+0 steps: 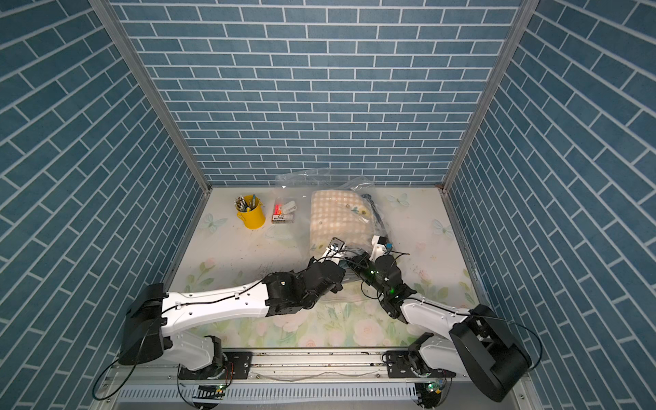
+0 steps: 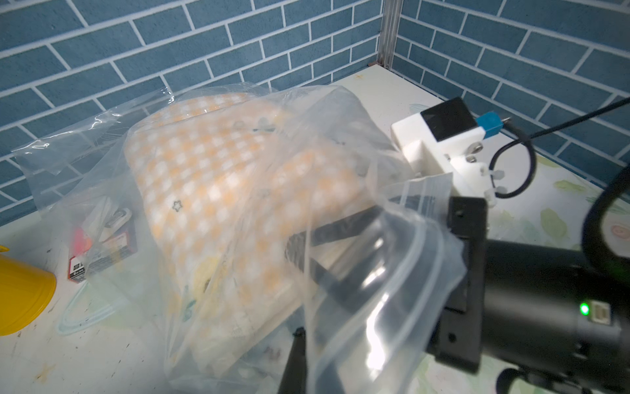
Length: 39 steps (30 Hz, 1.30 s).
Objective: Take the blanket out of the vacuum bag
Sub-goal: Take out the blanket from the vacuum bag.
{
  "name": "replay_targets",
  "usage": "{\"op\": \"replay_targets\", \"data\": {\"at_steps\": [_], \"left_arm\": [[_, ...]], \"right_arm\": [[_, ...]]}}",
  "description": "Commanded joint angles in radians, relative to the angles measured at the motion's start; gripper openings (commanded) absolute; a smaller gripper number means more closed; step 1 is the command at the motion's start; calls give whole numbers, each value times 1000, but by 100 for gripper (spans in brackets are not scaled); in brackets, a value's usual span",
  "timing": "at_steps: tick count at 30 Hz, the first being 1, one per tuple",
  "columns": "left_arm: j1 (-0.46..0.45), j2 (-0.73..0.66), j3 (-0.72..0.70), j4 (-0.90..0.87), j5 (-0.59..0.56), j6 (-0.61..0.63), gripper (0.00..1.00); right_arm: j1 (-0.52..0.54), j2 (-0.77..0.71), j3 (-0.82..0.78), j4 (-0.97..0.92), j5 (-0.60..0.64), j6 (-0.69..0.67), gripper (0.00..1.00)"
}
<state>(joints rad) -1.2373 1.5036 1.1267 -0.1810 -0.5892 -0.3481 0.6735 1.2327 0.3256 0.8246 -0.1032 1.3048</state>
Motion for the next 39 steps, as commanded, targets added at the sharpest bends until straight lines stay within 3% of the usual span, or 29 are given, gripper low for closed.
{"op": "replay_targets", "data": {"at_steps": [1,8,16,19,24,39], "left_arm": [[-3,-9,-8,19,-1,2,0],[-4,5,-17,41,16,-11,0],[-3,6,-19,57,26,-15,0],[-4,5,-19,54,27,-16,0],[-3,4,-25,55,23,-19,0],[7,77,66,40,-46,-12,0]], "right_arm": [[19,32,-3,131,56,32,49],[48,66,15,172,101,42,42],[78,165,47,194,134,73,48],[81,180,59,206,143,65,39],[87,144,55,196,147,43,1],[111,-201,-77,21,123,4,0]]}}
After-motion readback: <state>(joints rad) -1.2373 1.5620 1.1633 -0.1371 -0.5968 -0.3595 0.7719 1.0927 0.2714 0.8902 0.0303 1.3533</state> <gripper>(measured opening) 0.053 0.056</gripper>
